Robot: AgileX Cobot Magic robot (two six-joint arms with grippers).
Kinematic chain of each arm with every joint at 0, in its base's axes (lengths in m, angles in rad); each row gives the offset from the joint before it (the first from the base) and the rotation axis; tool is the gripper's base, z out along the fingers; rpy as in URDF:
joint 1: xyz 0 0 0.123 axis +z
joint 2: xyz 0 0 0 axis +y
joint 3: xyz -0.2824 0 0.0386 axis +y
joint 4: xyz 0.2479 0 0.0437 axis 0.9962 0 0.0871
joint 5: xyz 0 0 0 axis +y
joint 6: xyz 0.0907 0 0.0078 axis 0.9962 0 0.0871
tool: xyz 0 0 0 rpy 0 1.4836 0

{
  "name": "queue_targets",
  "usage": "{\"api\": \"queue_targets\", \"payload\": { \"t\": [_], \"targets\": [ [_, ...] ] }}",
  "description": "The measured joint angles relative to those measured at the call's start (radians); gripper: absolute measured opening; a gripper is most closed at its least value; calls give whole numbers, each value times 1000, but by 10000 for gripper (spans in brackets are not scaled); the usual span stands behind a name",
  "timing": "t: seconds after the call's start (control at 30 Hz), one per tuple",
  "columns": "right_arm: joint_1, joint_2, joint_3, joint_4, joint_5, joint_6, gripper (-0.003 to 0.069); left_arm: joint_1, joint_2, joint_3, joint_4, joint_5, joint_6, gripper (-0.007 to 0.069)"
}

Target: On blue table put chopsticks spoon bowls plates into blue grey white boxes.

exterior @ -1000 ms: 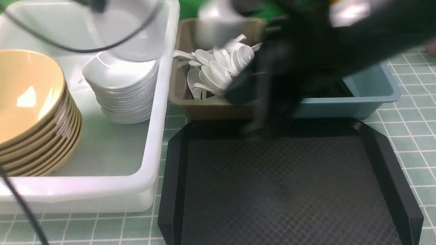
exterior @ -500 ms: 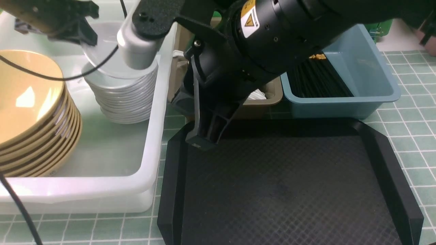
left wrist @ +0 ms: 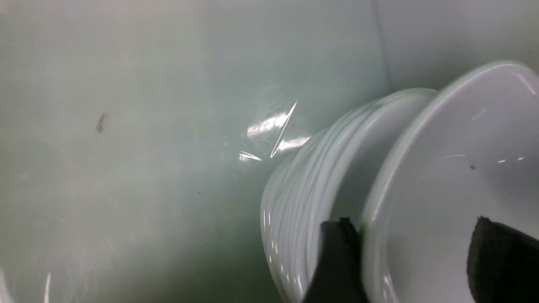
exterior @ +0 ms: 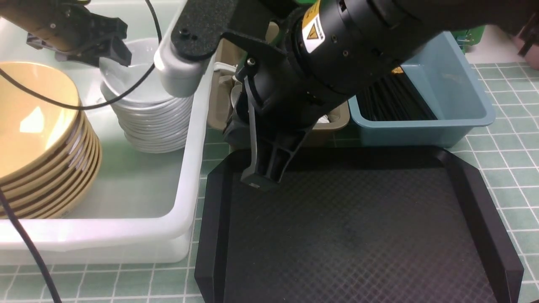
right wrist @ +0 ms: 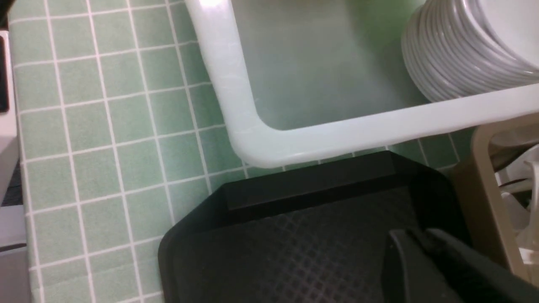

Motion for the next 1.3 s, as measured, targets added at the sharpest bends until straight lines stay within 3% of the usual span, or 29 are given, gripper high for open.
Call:
{"api": "queue_targets", "payload": {
  "t": [0.13,0.3,0.43,0.57,0.7,0.77,0.97,1.3],
  "targets": [
    [0,0,0,-14,13,0,78,0,1,-73,6,73,0,481],
    [0,-1,0,-76,32,20,78,-1,-2,-252,41,221,-37,481],
    [0,-15,0,-182,54,75,78,-27,-79,-305,102,237,-119,380],
    [0,-37,-1,-294,131,147,78,-126,-239,-249,182,247,-124,211],
    [-19,-62,17,-335,193,199,80,-253,-409,-94,290,254,-116,30],
    [-26,-85,49,-338,195,214,83,-303,-496,14,347,240,-126,3],
    [-31,-172,197,-336,193,268,89,-352,-742,337,429,164,-191,1],
    [-31,-464,539,-250,-100,343,94,-352,-1231,940,441,-84,-246,1]
  ]
}}
